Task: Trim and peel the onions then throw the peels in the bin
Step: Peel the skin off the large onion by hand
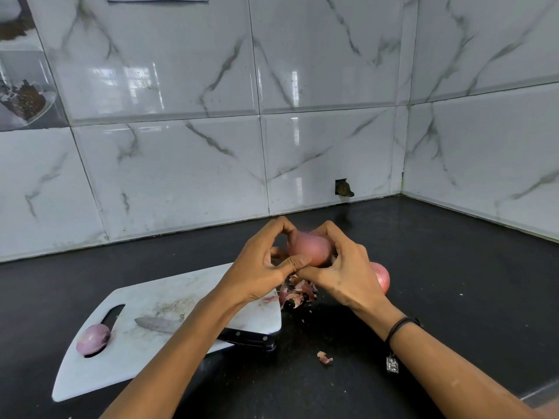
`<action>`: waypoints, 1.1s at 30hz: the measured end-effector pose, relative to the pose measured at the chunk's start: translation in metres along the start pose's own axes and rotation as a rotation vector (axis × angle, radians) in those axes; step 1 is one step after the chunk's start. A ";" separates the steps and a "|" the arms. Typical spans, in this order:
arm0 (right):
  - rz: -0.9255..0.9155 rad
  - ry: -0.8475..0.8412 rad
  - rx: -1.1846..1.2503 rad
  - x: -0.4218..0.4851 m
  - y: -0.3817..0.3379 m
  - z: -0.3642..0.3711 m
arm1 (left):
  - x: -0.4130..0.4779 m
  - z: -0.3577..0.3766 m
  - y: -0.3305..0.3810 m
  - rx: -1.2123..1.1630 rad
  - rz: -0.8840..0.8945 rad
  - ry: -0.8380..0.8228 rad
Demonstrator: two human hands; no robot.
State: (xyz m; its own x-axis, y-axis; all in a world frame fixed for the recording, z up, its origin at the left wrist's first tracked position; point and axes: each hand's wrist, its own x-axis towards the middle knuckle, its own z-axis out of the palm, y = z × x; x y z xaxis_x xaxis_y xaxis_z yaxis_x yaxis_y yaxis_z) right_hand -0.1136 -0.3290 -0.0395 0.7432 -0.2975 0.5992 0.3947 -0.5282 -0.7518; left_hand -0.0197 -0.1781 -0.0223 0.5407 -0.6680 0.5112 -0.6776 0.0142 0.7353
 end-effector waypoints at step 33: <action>-0.144 -0.098 -0.156 0.004 0.015 0.000 | 0.000 -0.017 0.013 -0.063 -0.127 0.045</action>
State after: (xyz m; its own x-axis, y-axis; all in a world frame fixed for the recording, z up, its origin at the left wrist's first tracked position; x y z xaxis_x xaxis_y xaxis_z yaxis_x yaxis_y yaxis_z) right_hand -0.1046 -0.3378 -0.0490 0.7374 -0.1353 0.6618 0.4177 -0.6785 -0.6042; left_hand -0.0203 -0.1652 -0.0056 0.6429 -0.6336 0.4303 -0.5703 -0.0210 0.8212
